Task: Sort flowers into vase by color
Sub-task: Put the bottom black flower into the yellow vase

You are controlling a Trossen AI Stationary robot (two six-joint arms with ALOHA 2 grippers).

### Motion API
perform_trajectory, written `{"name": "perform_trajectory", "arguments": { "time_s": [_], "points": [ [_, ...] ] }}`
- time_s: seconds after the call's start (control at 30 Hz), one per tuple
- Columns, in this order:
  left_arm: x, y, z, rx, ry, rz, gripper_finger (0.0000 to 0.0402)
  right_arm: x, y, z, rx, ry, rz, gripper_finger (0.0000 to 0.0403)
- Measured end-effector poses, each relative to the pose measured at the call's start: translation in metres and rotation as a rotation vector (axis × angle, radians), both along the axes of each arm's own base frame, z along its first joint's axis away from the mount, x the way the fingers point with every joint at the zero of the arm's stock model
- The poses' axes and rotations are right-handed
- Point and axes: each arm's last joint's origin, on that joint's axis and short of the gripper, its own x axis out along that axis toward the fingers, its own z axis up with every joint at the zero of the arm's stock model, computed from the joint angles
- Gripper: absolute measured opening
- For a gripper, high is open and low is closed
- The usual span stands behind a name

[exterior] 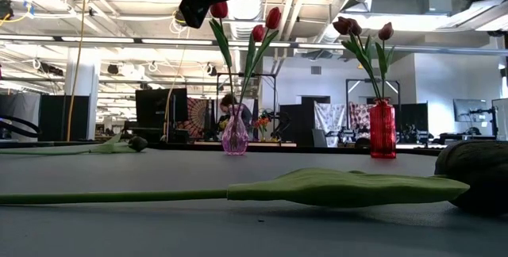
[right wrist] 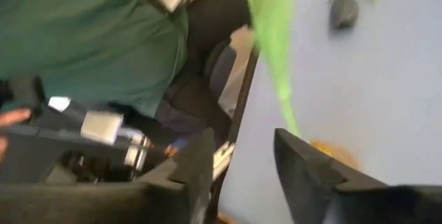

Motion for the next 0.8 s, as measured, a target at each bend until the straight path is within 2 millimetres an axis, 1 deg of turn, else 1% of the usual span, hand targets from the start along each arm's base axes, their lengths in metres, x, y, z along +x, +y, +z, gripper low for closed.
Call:
{"name": "perform_trajectory", "arguments": {
  "time_s": [0.1,0.2,0.37,0.47,0.6,0.73,0.8],
  "points": [
    [0.000,0.000,0.000,-0.002,0.000,-0.001,0.0173,-0.002,0.000,-0.002,-0.002,0.032,0.069,0.0206],
    [-0.001,-0.006,0.000,-0.015,0.003,-0.046,0.0173,-0.004,-0.001,-0.004,-0.001,0.083,0.092,0.0217],
    [-0.005,-0.029,-0.001,-0.019,0.004,-0.109,0.0173,-0.006,-0.001,-0.005,0.024,0.140,0.123,0.0213],
    [-0.001,-0.049,-0.006,-0.004,0.011,-0.126,0.0173,-0.007,0.000,-0.004,0.036,0.160,0.121,0.0205],
    [0.020,-0.076,-0.022,0.013,0.037,-0.186,0.0173,-0.010,0.001,-0.005,0.037,0.182,0.132,0.0198],
    [0.047,-0.103,-0.040,0.057,0.114,-0.233,0.0173,-0.011,0.002,-0.005,0.039,0.189,0.135,0.0193],
    [0.061,-0.117,-0.046,0.058,0.156,-0.267,0.0173,-0.011,0.001,-0.005,0.047,0.215,0.117,0.0192]
  ]
}}
